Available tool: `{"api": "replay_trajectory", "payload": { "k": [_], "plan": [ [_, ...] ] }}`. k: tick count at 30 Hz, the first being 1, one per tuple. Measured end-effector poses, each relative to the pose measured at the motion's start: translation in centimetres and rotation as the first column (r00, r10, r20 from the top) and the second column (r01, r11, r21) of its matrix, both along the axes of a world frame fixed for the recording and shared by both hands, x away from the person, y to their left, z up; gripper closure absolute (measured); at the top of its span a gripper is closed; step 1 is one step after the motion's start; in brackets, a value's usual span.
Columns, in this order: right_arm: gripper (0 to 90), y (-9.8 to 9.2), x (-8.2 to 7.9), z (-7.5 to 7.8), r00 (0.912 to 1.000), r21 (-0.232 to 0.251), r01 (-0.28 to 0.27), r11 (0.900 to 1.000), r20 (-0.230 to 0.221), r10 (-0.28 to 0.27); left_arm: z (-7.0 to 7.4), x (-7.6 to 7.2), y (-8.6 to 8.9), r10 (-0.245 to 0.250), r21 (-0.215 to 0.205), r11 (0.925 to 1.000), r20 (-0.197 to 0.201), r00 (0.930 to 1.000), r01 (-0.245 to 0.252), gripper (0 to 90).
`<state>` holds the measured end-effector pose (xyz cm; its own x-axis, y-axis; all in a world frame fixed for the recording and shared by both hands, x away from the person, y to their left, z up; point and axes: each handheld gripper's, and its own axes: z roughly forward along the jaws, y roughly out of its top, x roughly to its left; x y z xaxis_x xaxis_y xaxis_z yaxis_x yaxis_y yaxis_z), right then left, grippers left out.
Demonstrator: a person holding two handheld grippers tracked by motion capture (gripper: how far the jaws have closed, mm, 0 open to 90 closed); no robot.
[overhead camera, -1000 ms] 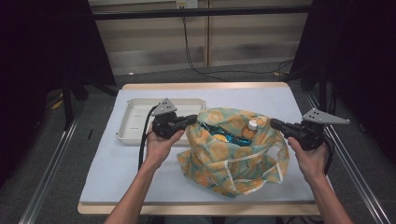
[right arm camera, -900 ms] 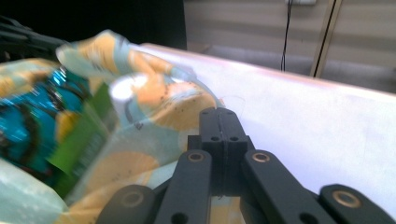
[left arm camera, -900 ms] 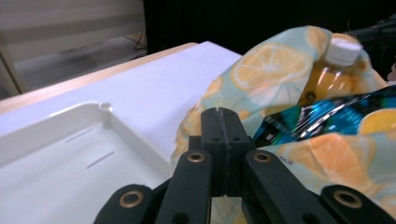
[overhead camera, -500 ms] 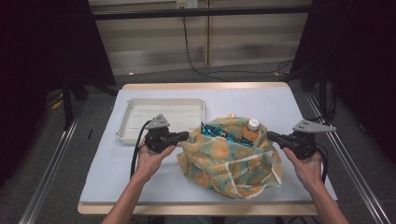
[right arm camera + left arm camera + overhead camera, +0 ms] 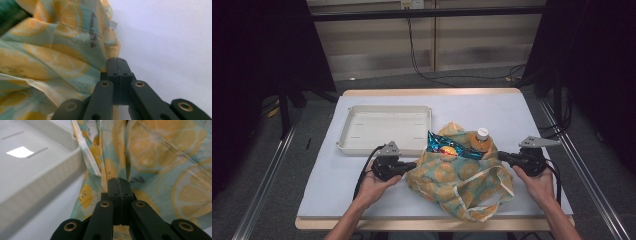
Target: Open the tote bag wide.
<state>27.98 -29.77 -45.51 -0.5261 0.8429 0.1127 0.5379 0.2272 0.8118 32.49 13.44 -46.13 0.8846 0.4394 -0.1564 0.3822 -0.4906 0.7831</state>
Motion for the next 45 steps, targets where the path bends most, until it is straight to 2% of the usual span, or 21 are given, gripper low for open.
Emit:
{"api": "replay_trajectory", "payload": {
  "k": [6, 8, 10, 13, 16, 18, 19, 22, 23, 24, 27, 28, 29, 34, 37, 38, 39, 40, 41, 42, 45],
  "plan": [
    [90.0, -0.6, 0.2, -0.4, 0.9998, 0.012, 0.011, 1.0, -0.014, -0.011, -0.6, 0.0, 0.2, -0.001, -0.002, 1.0, -0.025, 0.9997, 0.001, 90.0],
    [90.0, -0.6, 0.2, -0.9, 0.9992, 0.008, 0.007, 1.0, -0.041, -0.007, -0.8, -0.2, 0.1, -0.003, -0.002, 1.0, -0.031, 0.9995, 0.003, 90.0],
    [90.0, 0.0, 0.2, -1.2, 0.999, -0.04, -0.011, 0.999, -0.044, 0.009, -0.8, -0.2, 0.1, -0.009, -0.002, 1.0, -0.03, 0.9995, 0.009, 90.0],
    [90.0, 0.1, 0.3, -1.2, 0.9989, -0.027, -0.009, 1.0, -0.046, 0.008, -0.7, -0.3, 0.2, -0.006, -0.011, 0.9999, -0.025, 0.9997, 0.006, 89.6],
    [88.5, -0.1, 0.0, -0.6, 0.9998, -0.012, -0.019, 1.0, 0.001, 0.019, -0.1, -0.3, 0.6, -0.007, -0.058, 0.9983, -0.017, 0.9998, 0.006, 87.3],
    [79.3, -0.4, -0.3, 0.4, 0.998, 0.039, -0.007, 0.999, 0.064, 0.004, 0.6, -0.3, 0.9, 0.018, -0.095, 0.9953, 0.001, 0.9998, -0.018, 76.7],
    [79.3, -0.4, -0.3, 0.4, 0.998, 0.039, -0.007, 0.999, 0.064, 0.004, 1.0, -0.3, 1.0, 0.038, -0.109, 0.9933, 0.009, 0.9992, -0.037, 76.7],
    [69.2, 0.0, -0.9, 2.1, 0.9934, 0.075, 0.005, 0.997, 0.114, -0.014, 2.8, -0.4, 1.3, 0.074, -0.188, 0.9802, 0.057, 0.9956, -0.062, 65.7],
    [69.2, 0.0, -0.9, 2.1, 0.9934, 0.075, 0.005, 0.997, 0.114, -0.014, 2.8, -0.4, 1.3, 0.074, -0.188, 0.9802, 0.057, 0.9956, -0.062, 62.1],
    [68.1, 0.2, -1.1, 2.7, 0.9901, 0.093, -0.011, 0.996, 0.14, -0.002, 3.5, -0.7, 1.3, 0.083, -0.222, 0.9727, 0.068, 0.9942, -0.066, 60.6],
    [66.7, 0.4, -1.4, 3.3, 0.9872, 0.099, -0.015, 0.995, 0.16, -0.001, 4.2, -1.2, 1.1, 0.071, -0.239, 0.9697, 0.086, 0.9938, -0.049, 58.3],
    [64.9, 0.6, -1.7, 3.7, 0.9856, 0.114, -0.026, 0.993, 0.169, 0.007, 4.5, -1.4, 0.9, 0.067, -0.246, 0.9684, 0.091, 0.9936, -0.043, 51.8],
    [64.9, 0.6, -1.7, 3.7, 0.9856, 0.114, -0.026, 0.993, 0.169, 0.007, 4.8, -1.7, 0.6, 0.055, -0.262, 0.9647, 0.089, 0.9945, -0.029, 51.8],
    [64.8, 1.3, -2.9, 4.4, 0.9816, 0.104, -0.037, 0.994, 0.19, 0.017, 5.6, -2.6, -1.1, 0.006, -0.27, 0.9624, 0.127, 0.9918, 0.029, 34.3],
    [64.6, 1.6, -4.0, 4.9, 0.9773, 0.094, -0.055, 0.994, 0.209, 0.035, 5.1, -2.6, -2.1, -0.024, -0.235, 0.9706, 0.128, 0.9915, 0.054, 37.1],
    [64.5, 1.7, -4.3, 5.0, 0.9764, 0.101, -0.061, 0.993, 0.212, 0.039, 4.9, -2.6, -2.3, -0.033, -0.211, 0.9755, 0.132, 0.9907, 0.061, 44.8],
    [63.8, 1.9, -4.7, 5.2, 0.9749, 0.094, -0.08, 0.992, 0.215, 0.059, 4.7, -2.6, -2.5, -0.051, -0.201, 0.9767, 0.125, 0.9908, 0.076, 64.9],
    [63.5, 2.1, -4.9, 5.2, 0.9745, 0.092, -0.084, 0.992, 0.216, 0.062, 4.7, -2.7, -2.5, -0.083, -0.213, 0.971, 0.119, 0.9894, 0.107, 77.0],
    [63.5, 2.1, -4.9, 5.2, 0.9745, 0.092, -0.084, 0.992, 0.216, 0.062, 4.8, -3.0, -2.5, -0.097, -0.203, 0.9715, 0.13, 0.9868, 0.122, 77.0],
    [63.4, 2.3, -5.0, 5.1, 0.9744, 0.088, -0.096, 0.991, 0.212, 0.076, 4.9, -3.3, -2.4, -0.118, -0.197, 0.9703, 0.125, 0.9852, 0.141, 89.9],
    [62.9, 2.5, -5.1, 4.9, 0.9751, 0.086, -0.103, 0.991, 0.205, 0.083, 4.9, -4.5, -2.1, -0.168, -0.16, 0.9694, 0.121, 0.9783, 0.186, 90.0]
  ]
}}
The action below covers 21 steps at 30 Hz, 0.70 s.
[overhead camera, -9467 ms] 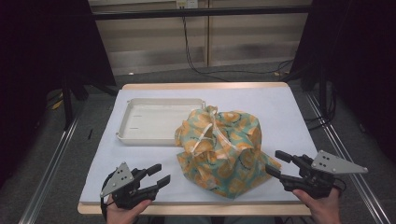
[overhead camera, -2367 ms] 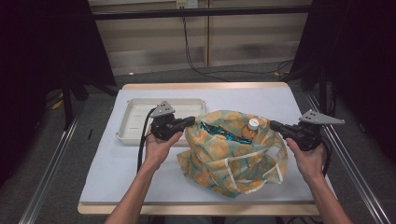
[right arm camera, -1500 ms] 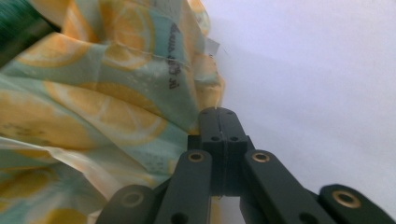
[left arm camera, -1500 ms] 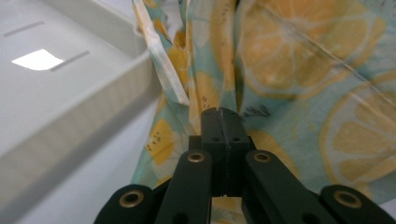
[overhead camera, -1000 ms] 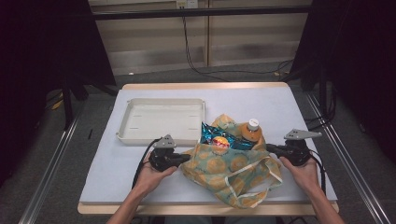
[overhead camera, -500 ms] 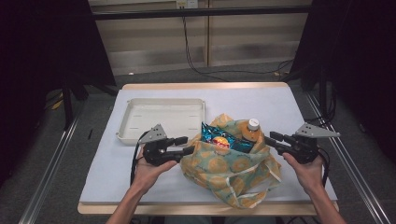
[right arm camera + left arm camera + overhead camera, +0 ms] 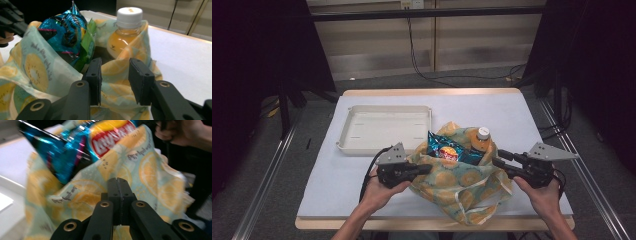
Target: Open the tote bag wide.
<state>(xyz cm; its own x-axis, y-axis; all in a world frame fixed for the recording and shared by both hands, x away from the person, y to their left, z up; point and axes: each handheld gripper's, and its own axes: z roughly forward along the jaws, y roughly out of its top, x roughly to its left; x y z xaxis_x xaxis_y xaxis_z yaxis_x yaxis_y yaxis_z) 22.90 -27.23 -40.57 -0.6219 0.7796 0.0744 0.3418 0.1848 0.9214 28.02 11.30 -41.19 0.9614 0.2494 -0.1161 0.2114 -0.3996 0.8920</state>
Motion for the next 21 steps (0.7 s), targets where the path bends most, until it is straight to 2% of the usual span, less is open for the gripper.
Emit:
{"api": "replay_trajectory", "payload": {
  "k": [1, 4, 8, 10, 12, 16, 19, 21],
  "plan": [
    [62.8, 0.2, 0.0, 0.0, 1.0, 0.006, -0.001, 1.0, -0.003, 0.001, -0.1, -0.4, 0.1, -0.009, 0.017, 0.9998, 0.008, 0.9999, 0.009, 90.0],
    [61.8, 0.7, -0.2, -0.1, 0.9997, 0.009, -0.021, 1.0, -0.01, 0.021, -0.7, -1.4, 0.2, -0.038, 0.047, 0.9982, -0.005, 0.9993, 0.038, 90.0],
    [59.2, 1.6, -1.1, -0.3, 0.9988, -0.009, -0.046, 0.999, -0.017, 0.046, -2.0, -2.3, 0.1, -0.067, 0.088, 0.9937, -0.037, 0.9971, 0.07, 90.0],
    [58.4, 1.8, -1.6, -0.5, 0.9976, -0.02, -0.066, 0.998, -0.022, 0.065, -2.7, -2.6, 0.1, -0.071, 0.092, 0.9929, -0.06, 0.9957, 0.076, 90.0],
    [57.4, 1.9, -1.8, -0.7, 0.997, -0.025, -0.073, 0.997, -0.026, 0.072, -3.3, -2.6, 0.0, -0.078, 0.123, 0.9887, -0.066, 0.9948, 0.086, 90.0],
    [56.7, 1.7, -1.8, -0.9, 0.9969, -0.018, -0.072, 0.997, -0.035, 0.071, -4.3, -2.3, 0.2, -0.084, 0.142, 0.9849, -0.103, 0.9911, 0.098, 90.0],
    [56.3, 1.6, -1.7, -1.2, 0.9969, -0.016, -0.066, 0.998, -0.044, 0.065, -4.3, -2.3, 0.1, -0.079, 0.152, 0.9838, -0.103, 0.9915, 0.094, 90.0],
    [55.7, 1.5, -1.7, -1.4, 0.9967, -0.022, -0.065, 0.998, -0.049, 0.064, -4.3, -2.3, 0.1, -0.08, 0.129, 0.9873, -0.097, 0.9921, 0.092, 90.0]
  ]
}}
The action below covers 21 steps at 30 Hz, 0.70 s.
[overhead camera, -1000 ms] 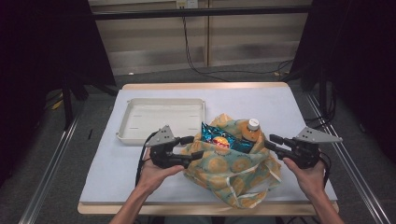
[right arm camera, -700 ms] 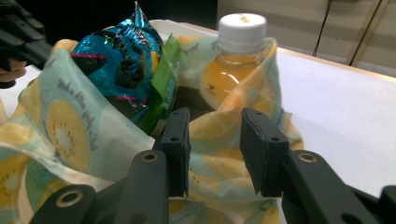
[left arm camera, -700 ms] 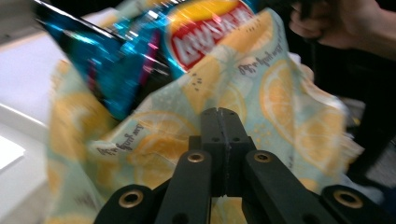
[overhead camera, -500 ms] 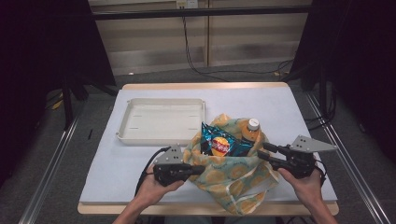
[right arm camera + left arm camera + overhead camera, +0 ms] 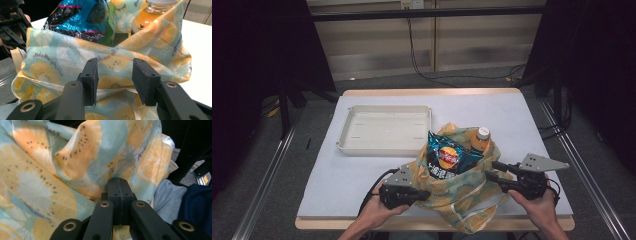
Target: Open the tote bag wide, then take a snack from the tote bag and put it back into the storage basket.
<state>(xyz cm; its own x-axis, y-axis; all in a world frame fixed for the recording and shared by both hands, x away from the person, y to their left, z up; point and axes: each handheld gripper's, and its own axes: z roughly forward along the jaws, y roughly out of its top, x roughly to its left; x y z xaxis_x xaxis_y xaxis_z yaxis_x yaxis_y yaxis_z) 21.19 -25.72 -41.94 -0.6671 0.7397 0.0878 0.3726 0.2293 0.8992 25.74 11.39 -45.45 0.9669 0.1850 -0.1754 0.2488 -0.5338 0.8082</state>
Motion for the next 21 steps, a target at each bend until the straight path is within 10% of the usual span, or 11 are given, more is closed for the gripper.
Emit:
{"api": "replay_trajectory", "payload": {
  "k": [10, 21],
  "plan": [
    [55.1, -0.2, -0.1, 0.1, 0.9998, 0.015, 0.0, 1.0, 0.02, 0.0, 2.3, 0.2, 1.6, 0.062, -0.141, 0.988, -0.015, 0.9979, -0.064, 62.7],
    [51.6, -0.3, -0.7, 0.8, 0.9992, 0.055, -0.009, 0.998, 0.039, 0.007, 4.4, 1.7, 2.8, 0.179, -0.204, 0.9621, -0.023, 0.9835, -0.18, 35.7]
  ]
}}
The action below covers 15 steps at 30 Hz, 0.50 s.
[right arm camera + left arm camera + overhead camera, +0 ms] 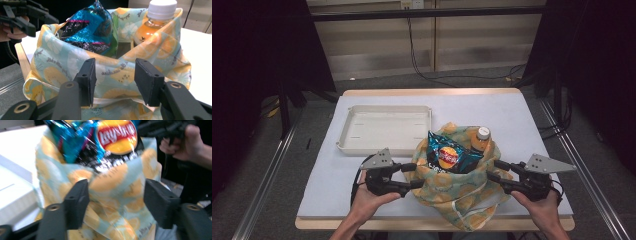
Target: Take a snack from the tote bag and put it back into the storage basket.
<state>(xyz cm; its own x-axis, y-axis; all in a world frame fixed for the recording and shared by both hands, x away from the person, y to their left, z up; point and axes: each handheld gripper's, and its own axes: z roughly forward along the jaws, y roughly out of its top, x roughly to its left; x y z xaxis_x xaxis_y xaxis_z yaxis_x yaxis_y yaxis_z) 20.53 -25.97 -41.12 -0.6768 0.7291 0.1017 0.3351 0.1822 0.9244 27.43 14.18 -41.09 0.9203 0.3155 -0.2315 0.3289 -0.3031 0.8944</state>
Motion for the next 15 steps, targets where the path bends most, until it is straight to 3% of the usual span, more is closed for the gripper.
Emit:
{"api": "replay_trajectory", "payload": {
  "k": [10, 15],
  "plan": [
    [50.3, -0.3, -0.4, 0.0, 1.0, 0.013, 0.001, 1.0, 0.001, -0.001, 1.7, 3.3, -0.4, 0.041, -0.01, 0.9991, 0.028, 0.9988, -0.041, 36.1],
    [50.3, -0.2, 0.0, 0.0, 1.0, 0.008, 0.002, 1.0, -0.001, -0.002, 2.4, 5.3, -1.7, 0.027, -0.014, 0.9996, 0.05, 0.9984, -0.026, 35.1]
  ]
}}
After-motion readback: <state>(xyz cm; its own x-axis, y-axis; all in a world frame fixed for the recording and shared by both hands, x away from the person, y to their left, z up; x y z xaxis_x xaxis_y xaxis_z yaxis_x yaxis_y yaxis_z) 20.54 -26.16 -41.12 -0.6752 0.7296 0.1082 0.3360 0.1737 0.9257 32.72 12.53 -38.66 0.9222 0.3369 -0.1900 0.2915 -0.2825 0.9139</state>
